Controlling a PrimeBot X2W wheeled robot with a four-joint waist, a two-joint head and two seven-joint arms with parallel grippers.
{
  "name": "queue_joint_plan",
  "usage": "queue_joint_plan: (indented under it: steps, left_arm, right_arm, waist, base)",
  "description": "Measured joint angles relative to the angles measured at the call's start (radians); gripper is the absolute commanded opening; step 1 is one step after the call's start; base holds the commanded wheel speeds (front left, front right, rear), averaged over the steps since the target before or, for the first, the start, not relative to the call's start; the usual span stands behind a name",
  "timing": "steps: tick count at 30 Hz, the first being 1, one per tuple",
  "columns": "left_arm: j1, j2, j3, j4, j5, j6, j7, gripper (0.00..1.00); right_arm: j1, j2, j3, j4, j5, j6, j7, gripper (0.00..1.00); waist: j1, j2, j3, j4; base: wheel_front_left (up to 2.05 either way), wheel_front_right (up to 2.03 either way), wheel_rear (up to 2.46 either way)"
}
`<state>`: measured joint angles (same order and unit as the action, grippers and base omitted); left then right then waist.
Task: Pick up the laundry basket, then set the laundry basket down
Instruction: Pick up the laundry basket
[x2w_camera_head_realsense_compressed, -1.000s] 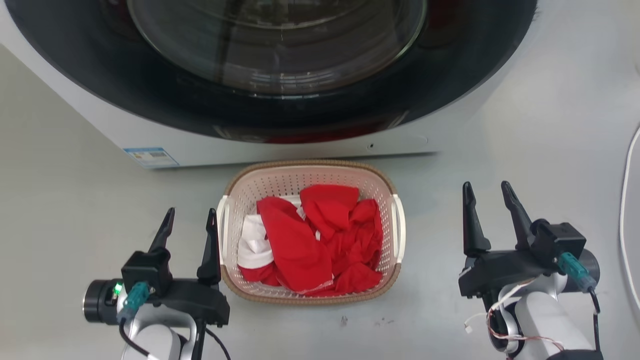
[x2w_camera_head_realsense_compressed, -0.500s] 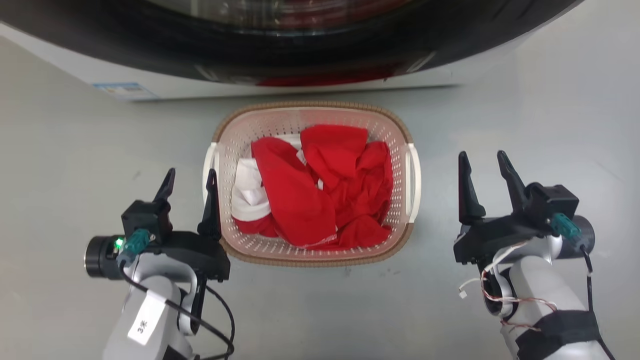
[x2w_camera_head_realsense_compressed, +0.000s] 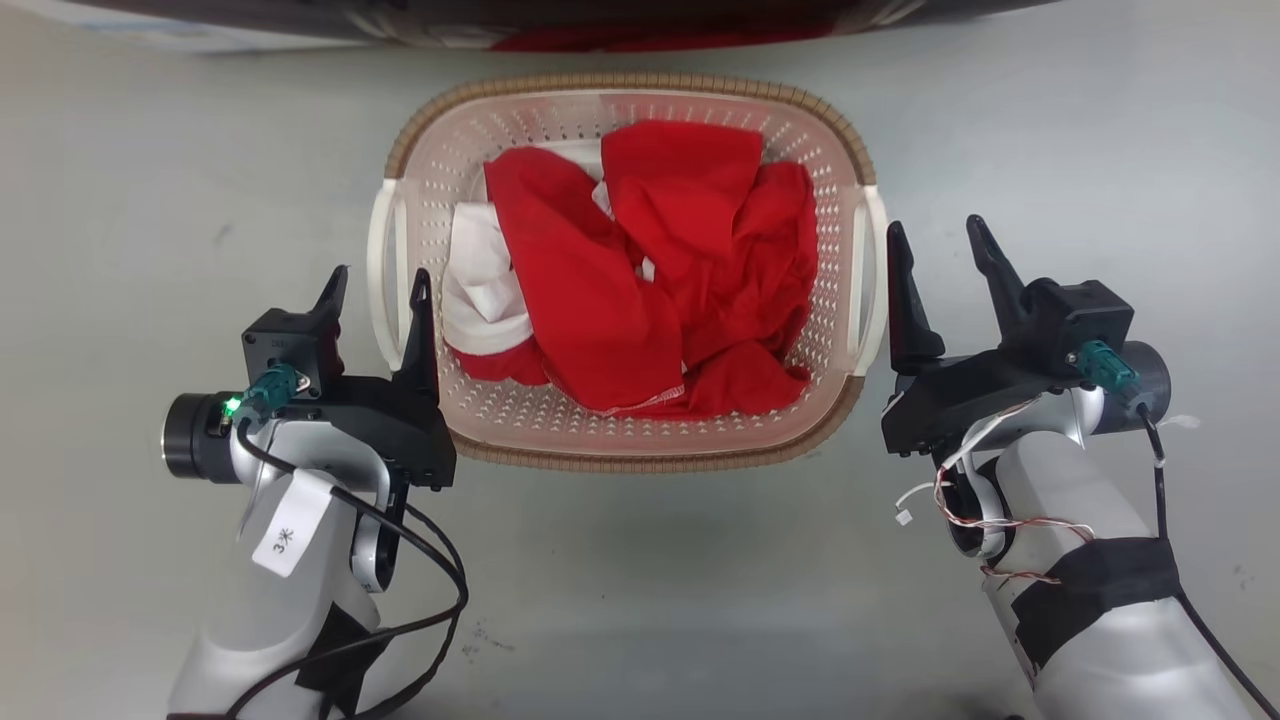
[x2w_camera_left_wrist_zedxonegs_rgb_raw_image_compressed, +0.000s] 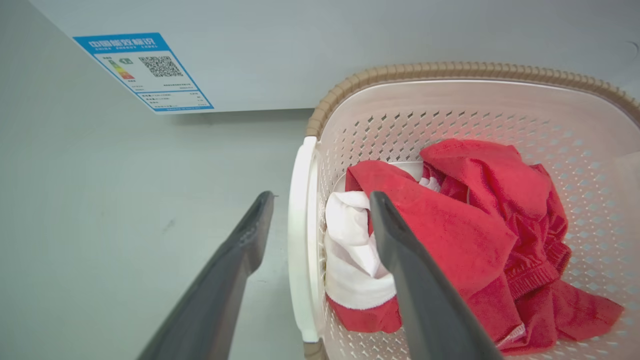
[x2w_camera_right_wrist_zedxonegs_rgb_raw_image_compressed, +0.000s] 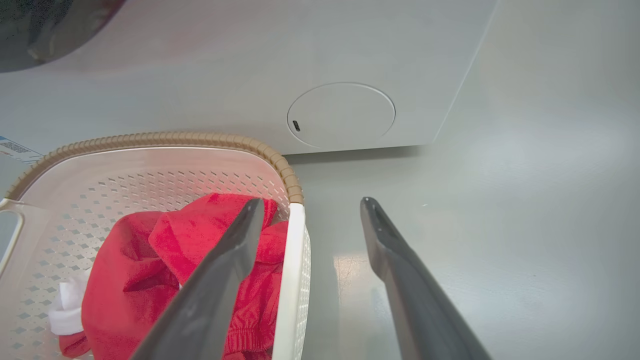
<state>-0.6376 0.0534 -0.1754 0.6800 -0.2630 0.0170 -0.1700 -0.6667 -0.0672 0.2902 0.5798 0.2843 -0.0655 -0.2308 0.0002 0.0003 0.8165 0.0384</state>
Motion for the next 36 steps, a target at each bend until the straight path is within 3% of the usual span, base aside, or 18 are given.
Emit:
queue_joint_plan:
  steps: [15, 28, 30, 32, 33, 35, 36]
  left_arm:
    - [-0.094, -0.003, 0.001, 0.142, 0.0, -0.012, -0.018, 1.0]
    - [-0.178, -0.012, -0.036, 0.258, 0.011, -0.027, -0.018, 1.0]
    - [-0.183, -0.014, -0.036, 0.276, 0.009, -0.036, -0.017, 0.87]
    - [-0.185, -0.016, -0.035, 0.291, 0.007, -0.036, -0.018, 0.48]
    - [-0.187, -0.017, -0.036, 0.297, 0.007, -0.037, -0.018, 0.42]
    - [-0.198, -0.017, -0.036, 0.311, 0.003, -0.045, -0.018, 0.0]
    - [-0.202, -0.018, -0.038, 0.316, 0.001, -0.051, -0.019, 0.0]
  right_arm:
    - [-0.073, 0.0, 0.095, 0.09, 0.062, 0.002, -0.009, 1.0]
    - [-0.129, -0.001, 0.179, 0.151, 0.155, -0.024, -0.01, 1.0]
    - [-0.136, 0.0, 0.193, 0.156, 0.162, -0.031, -0.01, 0.99]
    - [-0.145, -0.001, 0.204, 0.162, 0.175, -0.033, -0.01, 0.67]
    - [-0.147, -0.001, 0.209, 0.165, 0.179, -0.037, -0.01, 0.48]
    - [-0.15, -0.002, 0.217, 0.171, 0.189, -0.041, -0.015, 0.29]
    - [-0.151, -0.003, 0.221, 0.175, 0.196, -0.043, -0.017, 0.05]
  waist:
    - [-0.0001, -0.0001, 0.101, 0.016]
    - [-0.0002, -0.0002, 0.132, 0.026]
    - [-0.0002, -0.0002, 0.133, 0.026]
    - [-0.0002, -0.0003, 0.134, 0.026]
    - [-0.0001, -0.0003, 0.135, 0.025]
    - [-0.0001, -0.0003, 0.136, 0.024]
    - [-0.0002, -0.0003, 0.136, 0.023]
  base:
    - [0.0, 0.0, 0.0]
    - [0.0, 0.0, 0.0]
    - [0.0, 0.0, 0.0]
    - [0.0, 0.0, 0.0]
    - [0.0, 0.0, 0.0]
    - [0.0, 0.0, 0.0]
    - [0.0, 0.0, 0.0]
